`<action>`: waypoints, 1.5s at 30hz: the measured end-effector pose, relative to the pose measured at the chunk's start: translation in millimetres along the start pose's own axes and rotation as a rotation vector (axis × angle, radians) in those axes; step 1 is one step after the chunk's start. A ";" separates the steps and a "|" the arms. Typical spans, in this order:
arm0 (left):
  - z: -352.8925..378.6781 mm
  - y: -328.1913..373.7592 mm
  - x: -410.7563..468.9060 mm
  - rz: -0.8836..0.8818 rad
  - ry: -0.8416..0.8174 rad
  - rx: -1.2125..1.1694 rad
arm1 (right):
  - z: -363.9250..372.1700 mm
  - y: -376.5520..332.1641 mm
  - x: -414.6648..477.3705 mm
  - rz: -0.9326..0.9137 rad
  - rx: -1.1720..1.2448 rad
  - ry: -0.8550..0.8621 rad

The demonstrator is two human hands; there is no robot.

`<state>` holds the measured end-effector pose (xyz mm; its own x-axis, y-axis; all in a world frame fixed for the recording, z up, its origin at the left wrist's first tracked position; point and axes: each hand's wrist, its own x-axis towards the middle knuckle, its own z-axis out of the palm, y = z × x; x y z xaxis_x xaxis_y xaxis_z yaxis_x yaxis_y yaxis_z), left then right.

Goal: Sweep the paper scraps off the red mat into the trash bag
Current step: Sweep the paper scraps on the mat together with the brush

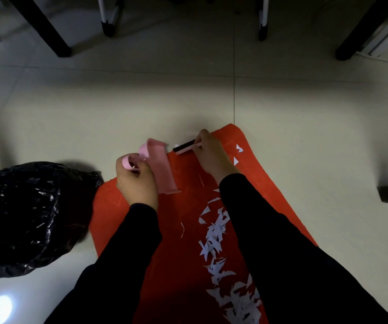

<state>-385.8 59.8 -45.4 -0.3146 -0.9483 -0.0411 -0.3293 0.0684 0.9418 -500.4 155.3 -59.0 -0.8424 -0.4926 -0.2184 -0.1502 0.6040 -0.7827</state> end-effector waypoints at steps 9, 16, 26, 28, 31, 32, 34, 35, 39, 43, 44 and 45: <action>-3.8 -3.5 8.1 -0.022 0.022 0.002 | -11.8 -27.7 13.7 -0.040 0.111 0.132; -5.7 -6.6 10.9 -0.028 0.018 0.006 | 11.5 -6.4 7.4 0.012 0.001 -0.008; -3.0 -7.3 7.6 -0.041 0.025 -0.012 | -16.8 -27.8 -3.4 -0.037 0.085 0.223; -3.6 -6.1 5.5 -0.041 0.024 -0.011 | -15.6 -22.7 -2.2 -0.018 0.088 0.251; -3.3 -2.5 0.9 -0.048 0.018 -0.015 | -14.5 -9.6 -0.9 0.009 0.121 0.262; -3.4 -0.8 -0.7 -0.048 0.015 -0.015 | -14.1 -6.3 -0.8 0.017 0.147 0.253; -3.7 0.7 -2.6 -0.042 0.008 -0.017 | -11.2 -2.3 0.5 0.028 0.200 0.217; -3.7 0.8 -2.7 -0.040 0.004 -0.019 | -8.6 -2.1 1.1 0.025 0.204 0.188; -5.7 -0.2 -0.9 -0.034 0.001 -0.030 | 6.0 0.8 0.2 -0.004 0.076 0.015; -7.5 -2.5 1.1 -0.049 0.006 -0.030 | 0.6 -0.9 -5.8 0.012 0.010 0.061; -7.5 -2.0 0.7 -0.053 0.005 -0.030 | -3.8 -3.2 -6.5 0.018 0.016 0.105; -7.1 -1.8 0.3 -0.054 0.004 -0.033 | -8.3 -5.8 -6.9 0.027 0.031 0.141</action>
<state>-378.9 57.1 -44.7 -0.2938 -0.9516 -0.0907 -0.3164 0.0073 0.9486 -498.0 160.4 -48.2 -0.9105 -0.3823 -0.1576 -0.1123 0.5953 -0.7956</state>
